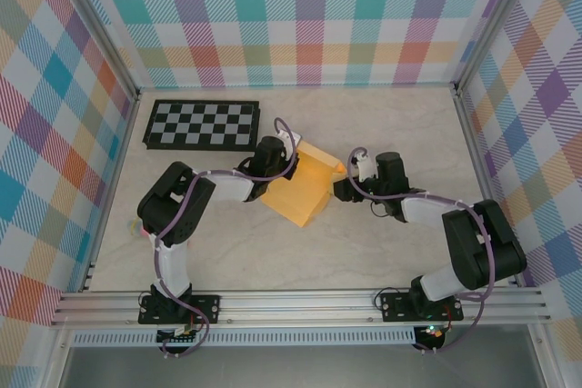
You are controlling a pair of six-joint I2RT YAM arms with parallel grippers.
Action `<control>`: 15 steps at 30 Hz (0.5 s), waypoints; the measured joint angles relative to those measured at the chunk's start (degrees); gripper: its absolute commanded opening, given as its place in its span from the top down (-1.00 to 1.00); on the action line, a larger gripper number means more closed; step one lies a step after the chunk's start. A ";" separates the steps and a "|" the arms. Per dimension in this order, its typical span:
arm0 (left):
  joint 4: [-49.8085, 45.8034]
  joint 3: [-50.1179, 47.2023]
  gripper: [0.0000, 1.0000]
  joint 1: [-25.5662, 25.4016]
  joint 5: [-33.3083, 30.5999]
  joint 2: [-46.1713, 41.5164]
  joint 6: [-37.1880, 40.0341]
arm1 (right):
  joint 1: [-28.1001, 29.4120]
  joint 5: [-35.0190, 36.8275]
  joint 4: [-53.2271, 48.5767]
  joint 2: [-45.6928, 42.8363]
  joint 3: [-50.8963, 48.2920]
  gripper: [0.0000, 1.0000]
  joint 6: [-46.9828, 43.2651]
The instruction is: Fold the paper box
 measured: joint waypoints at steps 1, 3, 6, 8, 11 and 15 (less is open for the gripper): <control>0.02 -0.20 0.89 0.02 -0.07 -0.17 -0.09 | 0.61 1.09 0.96 -0.26 -0.50 -0.08 -0.68; 0.00 -0.52 0.90 0.02 -0.46 -0.42 -0.48 | 2.03 3.34 2.71 -0.61 -1.57 -0.07 -1.53; 0.07 -0.98 0.90 0.02 -0.94 -0.74 -1.44 | 4.44 8.46 7.82 -0.79 -4.26 -0.01 -2.10; 0.24 -1.49 0.90 0.02 -0.98 -1.11 -2.14 | 5.55 11.78 10.86 -0.79 -5.90 0.05 -2.12; 1.07 -2.40 0.90 -0.07 -1.07 -1.49 -2.99 | 6.19 14.88 13.27 -0.76 -6.36 0.14 -2.49; 1.55 -2.67 0.90 -0.09 -1.14 -1.51 -3.45 | 6.29 15.80 14.51 -0.52 -5.68 0.21 -4.28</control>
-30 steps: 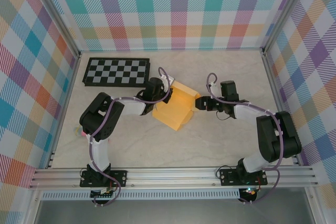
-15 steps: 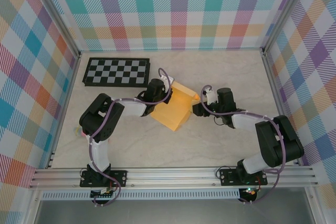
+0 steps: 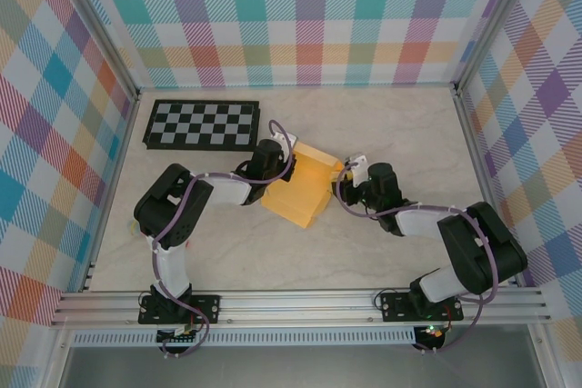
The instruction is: Fold the paper box
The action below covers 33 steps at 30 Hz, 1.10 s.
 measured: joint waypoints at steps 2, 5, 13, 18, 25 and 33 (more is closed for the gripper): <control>0.00 0.00 0.90 0.00 -0.24 0.00 -0.24 | 0.00 -0.28 -0.04 0.46 0.76 0.22 -1.11; 0.00 0.00 0.90 0.00 -0.81 0.00 -0.61 | 0.00 -0.79 -0.33 1.57 1.95 0.22 -2.21; 0.26 -0.28 0.90 -0.85 -3.04 0.00 -0.87 | 1.95 1.33 -0.07 3.43 2.97 0.20 -2.27; 1.07 -0.70 0.90 -1.27 -4.48 0.00 -1.29 | 2.29 2.93 -0.13 3.87 3.96 0.19 -0.87; 1.36 -0.74 0.90 -1.62 -4.87 0.00 -2.14 | 2.62 7.80 -0.94 4.79 6.03 0.20 1.70; 1.40 -1.16 0.90 -1.95 -4.98 -0.24 -2.14 | 3.02 11.17 0.35 5.38 6.03 0.16 4.68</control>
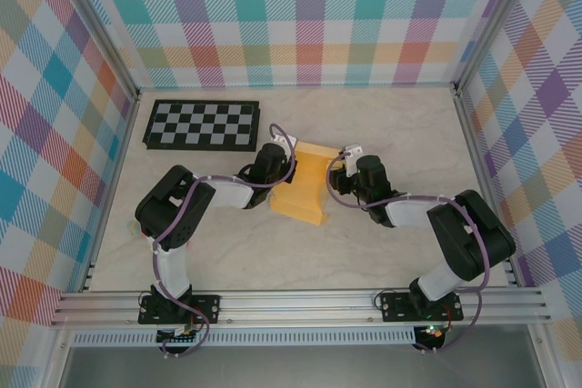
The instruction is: Fold the paper box
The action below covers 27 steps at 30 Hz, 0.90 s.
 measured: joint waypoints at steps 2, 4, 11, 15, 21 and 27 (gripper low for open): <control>-0.02 -0.07 0.89 -0.04 -0.11 -0.04 0.02 | 0.02 0.13 0.17 0.17 0.00 0.16 0.98; -0.02 -0.07 0.90 -0.07 -0.22 -0.07 0.02 | 0.02 0.13 0.20 0.31 0.04 0.16 1.95; -0.04 -0.07 0.89 -0.09 -1.27 -0.07 0.02 | -0.04 0.66 0.33 1.57 1.57 0.20 3.45; -0.17 -0.07 0.90 -0.09 -1.46 -0.07 0.02 | -0.09 0.76 0.44 3.10 2.45 0.19 3.48; -0.42 -0.07 0.89 -0.42 -1.33 -0.15 0.02 | -0.09 1.62 0.98 4.70 3.78 0.15 3.87; -0.66 0.00 0.90 -0.72 -1.38 -0.17 0.02 | -0.09 1.99 0.85 4.76 4.11 0.17 4.11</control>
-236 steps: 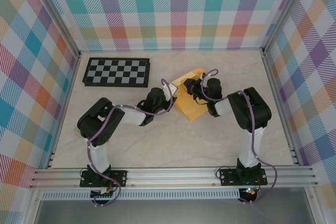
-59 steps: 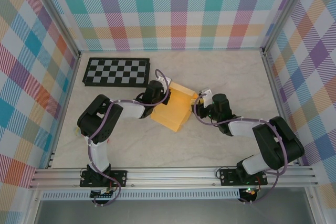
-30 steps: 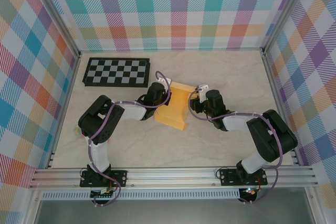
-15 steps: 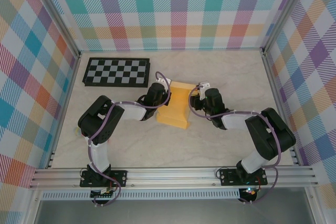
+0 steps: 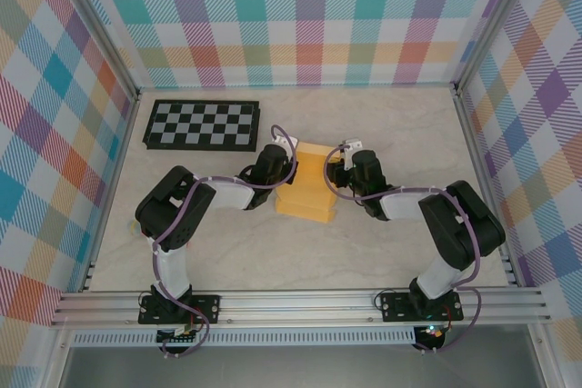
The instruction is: Fold the paper box
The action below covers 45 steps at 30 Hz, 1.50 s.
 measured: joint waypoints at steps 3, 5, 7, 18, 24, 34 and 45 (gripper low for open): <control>-1.11 0.24 0.88 0.00 -0.26 -0.28 -0.26 | 0.02 0.11 0.15 1.05 0.61 0.17 0.46; -2.10 0.72 0.87 0.00 -0.46 -0.31 -1.33 | 0.26 0.94 0.39 1.73 0.63 0.15 1.27; -2.62 0.96 0.86 -0.02 -0.48 -0.35 -2.58 | 0.81 2.01 0.44 2.25 0.63 0.10 2.12; -5.29 0.79 0.84 -1.42 -1.57 -1.64 -7.48 | 2.05 6.01 3.10 5.60 0.66 0.08 3.43; -8.55 0.79 0.78 -2.73 -3.61 -2.99 -11.76 | 2.32 7.50 3.89 7.13 1.33 0.26 3.91; -11.89 -0.68 0.00 -3.50 -3.93 -9.09 -14.64 | 2.36 7.37 1.38 7.45 3.10 0.53 3.32; -15.02 -8.92 -0.37 -1.99 -0.85 -33.79 -15.82 | 1.46 -0.13 -5.49 5.33 5.27 0.59 -2.32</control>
